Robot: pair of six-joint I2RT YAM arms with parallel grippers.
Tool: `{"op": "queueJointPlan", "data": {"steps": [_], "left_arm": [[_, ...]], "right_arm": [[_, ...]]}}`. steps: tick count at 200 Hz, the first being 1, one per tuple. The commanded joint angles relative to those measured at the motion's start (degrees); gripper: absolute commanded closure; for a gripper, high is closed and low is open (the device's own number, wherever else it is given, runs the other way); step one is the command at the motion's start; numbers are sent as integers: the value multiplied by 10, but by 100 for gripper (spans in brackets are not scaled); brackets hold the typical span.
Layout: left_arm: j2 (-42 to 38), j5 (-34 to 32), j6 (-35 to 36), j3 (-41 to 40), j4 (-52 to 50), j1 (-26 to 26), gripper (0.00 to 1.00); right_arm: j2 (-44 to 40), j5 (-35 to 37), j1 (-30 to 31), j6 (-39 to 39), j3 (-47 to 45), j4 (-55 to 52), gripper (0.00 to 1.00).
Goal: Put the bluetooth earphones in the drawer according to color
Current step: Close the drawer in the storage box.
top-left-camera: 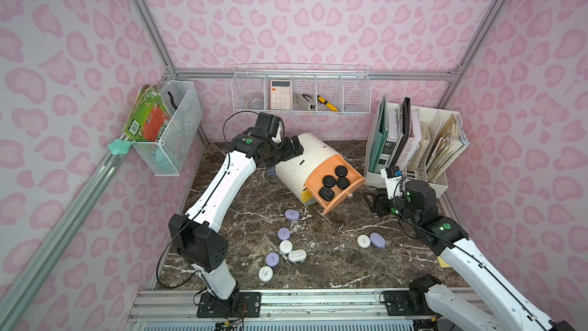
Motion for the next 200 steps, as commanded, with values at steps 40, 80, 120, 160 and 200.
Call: {"op": "queueJointPlan", "data": {"steps": [40,80,120,160,200], "left_arm": [[94,-53,45,103,-72,-7,1],[107,-60,51,86,-76,-13,2],[98,-62,53,46,-62,-19,2],[90,-53,49,14,-53,-20,2],[90,-42,48,5,-53,-21,3]], "right_arm": [[8,-73,-3,20,-29,52,40],[34,-82,-3,31,-27,88,43],[69,-99,-3,44,-9,128,46],[106,-114,-3,53,14,153,49],[135,-134,-3,63,30,175,51]]}}
